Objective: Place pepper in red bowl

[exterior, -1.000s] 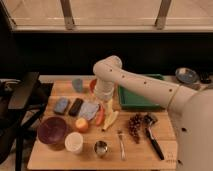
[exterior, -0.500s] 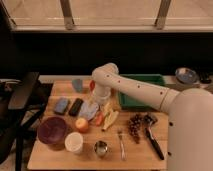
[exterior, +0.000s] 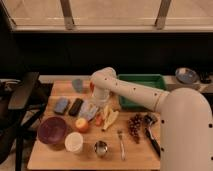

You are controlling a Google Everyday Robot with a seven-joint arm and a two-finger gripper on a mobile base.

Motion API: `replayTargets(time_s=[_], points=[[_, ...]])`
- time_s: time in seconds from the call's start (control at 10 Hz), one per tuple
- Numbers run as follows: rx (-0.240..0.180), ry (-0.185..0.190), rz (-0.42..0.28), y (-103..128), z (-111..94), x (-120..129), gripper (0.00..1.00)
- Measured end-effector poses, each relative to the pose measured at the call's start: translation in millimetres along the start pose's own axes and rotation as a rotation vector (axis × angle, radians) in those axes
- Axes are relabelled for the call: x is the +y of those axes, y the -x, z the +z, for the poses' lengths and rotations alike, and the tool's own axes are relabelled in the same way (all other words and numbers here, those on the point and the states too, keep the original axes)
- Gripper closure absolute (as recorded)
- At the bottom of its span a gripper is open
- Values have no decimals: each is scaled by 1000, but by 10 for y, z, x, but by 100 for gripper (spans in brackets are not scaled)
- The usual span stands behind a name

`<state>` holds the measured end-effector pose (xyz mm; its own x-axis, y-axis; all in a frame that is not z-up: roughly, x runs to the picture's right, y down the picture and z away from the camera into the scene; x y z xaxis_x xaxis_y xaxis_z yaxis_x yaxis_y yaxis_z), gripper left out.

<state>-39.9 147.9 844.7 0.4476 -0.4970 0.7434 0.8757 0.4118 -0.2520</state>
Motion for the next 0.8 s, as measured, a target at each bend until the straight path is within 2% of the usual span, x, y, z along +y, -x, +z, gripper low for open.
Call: replayTargets(time_s=[0.3,0.5,0.6,0.8], points=[[-13,34,-2,-81,141,-6,35],[-34,32,2,-116,213,2,36],[-46,26,13,-136,243,26,42],[-54,-3,35,-156,248,61,62]])
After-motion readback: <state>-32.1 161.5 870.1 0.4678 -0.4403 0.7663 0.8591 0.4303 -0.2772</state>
